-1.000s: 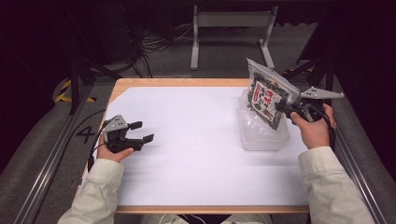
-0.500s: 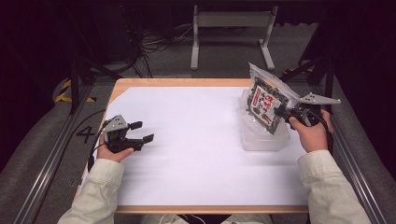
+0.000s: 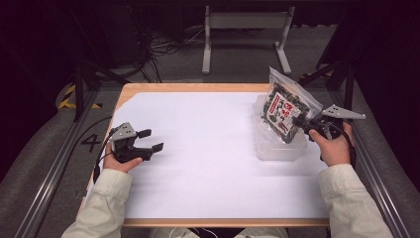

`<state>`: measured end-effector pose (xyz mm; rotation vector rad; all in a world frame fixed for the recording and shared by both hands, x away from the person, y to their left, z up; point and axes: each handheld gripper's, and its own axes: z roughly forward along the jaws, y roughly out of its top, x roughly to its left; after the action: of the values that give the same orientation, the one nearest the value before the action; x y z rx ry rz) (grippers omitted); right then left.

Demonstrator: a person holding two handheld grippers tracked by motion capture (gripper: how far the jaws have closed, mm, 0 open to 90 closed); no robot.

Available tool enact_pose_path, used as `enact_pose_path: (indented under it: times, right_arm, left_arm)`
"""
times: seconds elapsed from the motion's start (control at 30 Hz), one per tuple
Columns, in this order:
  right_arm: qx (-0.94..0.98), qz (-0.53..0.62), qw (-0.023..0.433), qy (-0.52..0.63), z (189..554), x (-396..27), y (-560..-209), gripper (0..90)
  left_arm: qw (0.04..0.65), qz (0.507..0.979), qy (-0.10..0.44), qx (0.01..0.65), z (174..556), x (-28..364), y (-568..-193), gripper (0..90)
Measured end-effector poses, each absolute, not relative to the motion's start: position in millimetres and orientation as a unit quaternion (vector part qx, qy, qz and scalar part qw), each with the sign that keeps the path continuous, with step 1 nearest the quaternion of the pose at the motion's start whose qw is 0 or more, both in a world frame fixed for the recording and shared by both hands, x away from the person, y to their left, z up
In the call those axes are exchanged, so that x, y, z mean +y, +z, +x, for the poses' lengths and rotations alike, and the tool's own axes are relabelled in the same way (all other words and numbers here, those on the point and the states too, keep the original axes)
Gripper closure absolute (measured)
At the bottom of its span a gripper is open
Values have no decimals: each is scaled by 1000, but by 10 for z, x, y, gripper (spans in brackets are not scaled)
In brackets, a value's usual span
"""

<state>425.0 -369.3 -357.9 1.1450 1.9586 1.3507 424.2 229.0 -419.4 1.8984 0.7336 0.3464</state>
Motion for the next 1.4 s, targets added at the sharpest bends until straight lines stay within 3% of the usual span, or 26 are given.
enact_pose_path:
  times: [0.27, 0.4, 0.67, 0.83, 1.4]
  right_arm:
    - [717, 426, 244, 495, 4270, -3701, -3553, 748]
    - [712, 427, 243, 502, 4272, -3704, -3533, 701]
    - [691, 430, 269, 514, 4215, -3740, -3452, 440]
    - [685, 431, 282, 516, 4156, -3771, -3399, 365]
    - [686, 422, 310, 505, 3557, -3715, -3168, 294]
  left_arm:
    - [509, 792, 140, 308, 4250, 2278, -4235, 230]
    - [507, 793, 135, 311, 4245, 2281, -4246, 231]
    - [508, 791, 134, 313, 4246, 2283, -4250, 231]
    - [509, 790, 133, 314, 4235, 2283, -4255, 230]
    - [508, 792, 138, 309, 3993, 2280, -4181, 229]
